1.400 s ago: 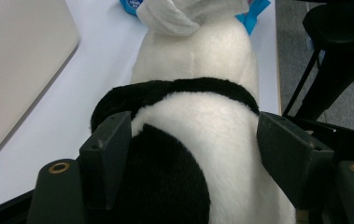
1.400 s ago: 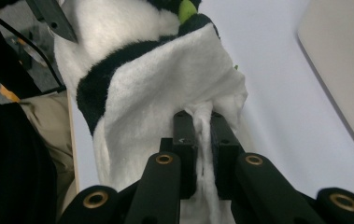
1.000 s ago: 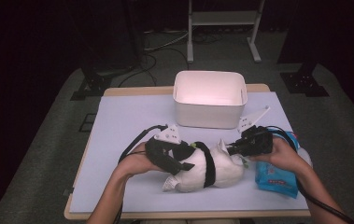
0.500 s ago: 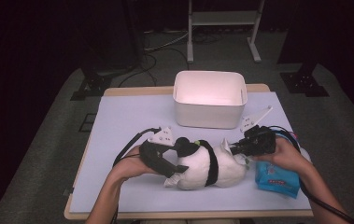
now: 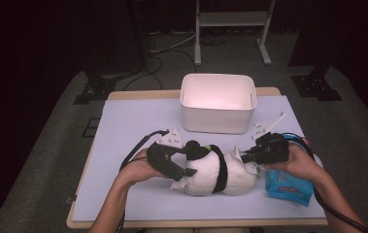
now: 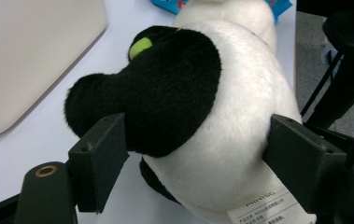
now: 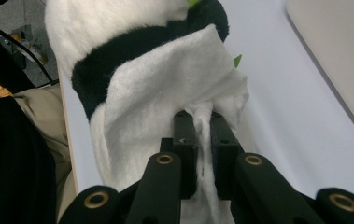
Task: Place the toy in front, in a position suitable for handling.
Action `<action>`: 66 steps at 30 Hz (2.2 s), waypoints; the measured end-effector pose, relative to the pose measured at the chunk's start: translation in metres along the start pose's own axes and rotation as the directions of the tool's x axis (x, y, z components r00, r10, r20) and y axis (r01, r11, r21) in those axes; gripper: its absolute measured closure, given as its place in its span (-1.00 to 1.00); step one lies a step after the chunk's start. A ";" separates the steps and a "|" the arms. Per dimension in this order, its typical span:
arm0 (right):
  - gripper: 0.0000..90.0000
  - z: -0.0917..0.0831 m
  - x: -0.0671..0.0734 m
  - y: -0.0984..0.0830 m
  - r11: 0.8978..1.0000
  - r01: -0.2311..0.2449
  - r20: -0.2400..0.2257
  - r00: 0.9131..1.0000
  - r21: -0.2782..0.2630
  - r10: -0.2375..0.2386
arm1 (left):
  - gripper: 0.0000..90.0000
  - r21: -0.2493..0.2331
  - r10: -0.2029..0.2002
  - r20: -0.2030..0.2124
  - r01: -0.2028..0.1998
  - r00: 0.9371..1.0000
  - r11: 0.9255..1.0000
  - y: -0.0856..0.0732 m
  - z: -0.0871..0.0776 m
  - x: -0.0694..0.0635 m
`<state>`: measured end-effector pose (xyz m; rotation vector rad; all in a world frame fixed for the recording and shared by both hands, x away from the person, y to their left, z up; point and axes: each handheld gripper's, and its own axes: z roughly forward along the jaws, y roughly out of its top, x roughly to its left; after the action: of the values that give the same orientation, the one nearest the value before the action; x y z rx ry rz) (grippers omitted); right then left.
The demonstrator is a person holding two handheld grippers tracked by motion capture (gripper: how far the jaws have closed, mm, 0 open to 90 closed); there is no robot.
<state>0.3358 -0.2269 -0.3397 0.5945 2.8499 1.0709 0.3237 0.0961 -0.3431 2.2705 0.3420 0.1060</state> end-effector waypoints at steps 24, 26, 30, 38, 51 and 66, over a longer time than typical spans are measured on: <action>0.86 0.004 0.008 0.018 0.998 0.065 0.005 0.998 0.017 -0.065 | -0.51 0.015 0.000 0.018 0.000 1.000 1.000 -0.003 0.003 0.001; 0.86 0.005 0.009 0.023 0.997 0.074 0.001 0.997 0.017 -0.074 | -0.52 0.014 0.002 0.016 -0.002 1.000 1.000 -0.002 0.003 0.000; 0.86 0.010 0.011 0.031 0.995 0.096 -0.006 0.995 0.017 -0.096 | -0.52 0.011 0.005 0.019 -0.005 1.000 1.000 -0.003 0.003 0.000; 0.85 0.027 0.015 0.043 0.992 0.121 -0.032 0.992 0.041 -0.120 | -0.54 -0.012 -0.008 0.026 0.009 1.000 1.000 -0.006 0.002 0.000; 0.85 0.022 0.010 0.029 0.996 0.087 -0.045 0.995 0.009 -0.086 | -0.59 -0.034 -0.022 0.051 0.024 0.998 0.999 -0.009 0.003 -0.004; 0.86 0.014 0.009 0.015 0.998 0.058 -0.056 0.997 -0.017 -0.059 | -0.66 -0.037 -0.047 0.148 0.053 0.988 0.998 -0.017 0.017 -0.006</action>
<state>0.3349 -0.2049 -0.3398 0.4835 2.8844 1.1174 0.3171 0.0927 -0.3663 2.2129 0.3153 -0.0794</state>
